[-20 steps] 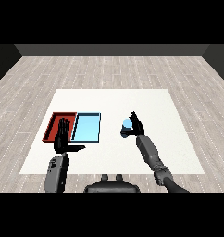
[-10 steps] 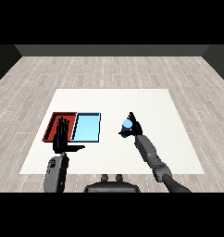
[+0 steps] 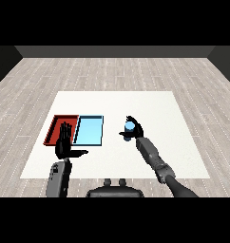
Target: Pick the blue can and put it in the blue box
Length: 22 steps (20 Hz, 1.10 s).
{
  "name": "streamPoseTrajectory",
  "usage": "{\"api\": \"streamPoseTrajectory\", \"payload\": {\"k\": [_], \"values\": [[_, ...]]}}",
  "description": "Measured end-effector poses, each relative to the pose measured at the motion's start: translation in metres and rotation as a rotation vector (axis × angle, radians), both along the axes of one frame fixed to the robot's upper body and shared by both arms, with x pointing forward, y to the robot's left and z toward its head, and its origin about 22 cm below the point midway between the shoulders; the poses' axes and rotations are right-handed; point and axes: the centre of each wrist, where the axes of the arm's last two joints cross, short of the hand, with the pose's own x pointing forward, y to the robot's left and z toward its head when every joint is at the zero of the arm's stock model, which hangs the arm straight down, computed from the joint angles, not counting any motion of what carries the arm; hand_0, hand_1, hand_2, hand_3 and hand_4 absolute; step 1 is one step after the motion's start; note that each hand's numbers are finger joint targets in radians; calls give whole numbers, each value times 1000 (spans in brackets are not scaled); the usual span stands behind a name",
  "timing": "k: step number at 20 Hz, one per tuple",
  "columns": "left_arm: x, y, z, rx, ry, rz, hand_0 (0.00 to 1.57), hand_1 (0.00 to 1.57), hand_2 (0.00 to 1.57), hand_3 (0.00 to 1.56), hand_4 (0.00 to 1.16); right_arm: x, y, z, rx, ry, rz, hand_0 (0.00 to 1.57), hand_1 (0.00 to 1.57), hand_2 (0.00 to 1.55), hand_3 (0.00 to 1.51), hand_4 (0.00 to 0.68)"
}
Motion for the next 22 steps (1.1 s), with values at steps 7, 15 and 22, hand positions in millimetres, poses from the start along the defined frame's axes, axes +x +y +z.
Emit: {"api": "streamPoseTrajectory", "payload": {"k": [7,15,22], "values": [[-4,11,-5,8,-6,-4,0,0,0,0,0,1,1,2,-99,35,-32,1555,1555,1490,1441,680],[4,-13,-8,13,17,-36,0,0,0,0,0,10,7,23,-128,-29,-29,1491,1491,1451,1408,652],[14,-34,-15,47,65,-79,0,0,0,0,0,16,2,46,-133,-128,-14,1493,1493,1451,1405,648]]}}
